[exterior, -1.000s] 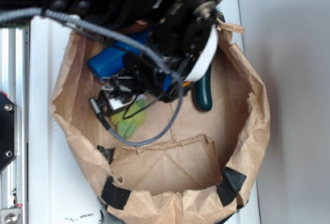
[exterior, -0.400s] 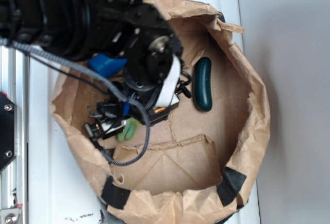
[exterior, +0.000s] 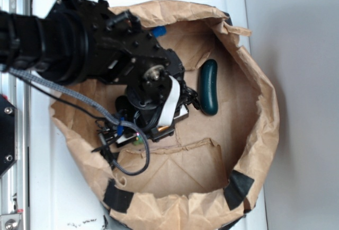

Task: Grab the green animal.

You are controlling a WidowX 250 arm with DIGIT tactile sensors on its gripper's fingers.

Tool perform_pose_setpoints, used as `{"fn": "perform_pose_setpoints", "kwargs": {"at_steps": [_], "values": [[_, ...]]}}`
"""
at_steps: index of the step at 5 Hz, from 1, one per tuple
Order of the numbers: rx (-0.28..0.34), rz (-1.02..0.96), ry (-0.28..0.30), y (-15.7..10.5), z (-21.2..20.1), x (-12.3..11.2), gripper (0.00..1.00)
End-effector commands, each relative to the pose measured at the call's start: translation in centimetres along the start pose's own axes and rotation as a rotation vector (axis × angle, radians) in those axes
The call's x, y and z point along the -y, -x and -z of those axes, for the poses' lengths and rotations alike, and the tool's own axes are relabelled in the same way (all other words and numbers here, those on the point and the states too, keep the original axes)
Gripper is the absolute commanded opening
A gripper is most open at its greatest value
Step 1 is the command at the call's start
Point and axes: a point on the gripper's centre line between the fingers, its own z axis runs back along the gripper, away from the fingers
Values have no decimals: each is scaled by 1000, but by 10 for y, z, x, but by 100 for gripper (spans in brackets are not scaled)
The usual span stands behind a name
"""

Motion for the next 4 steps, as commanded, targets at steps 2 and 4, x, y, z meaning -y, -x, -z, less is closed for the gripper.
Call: {"fn": "perform_pose_setpoints", "kwargs": {"at_steps": [2, 4], "values": [[102, -61, 78, -24, -57, -11, 0], [149, -133, 105, -41, -101, -8, 0]]}}
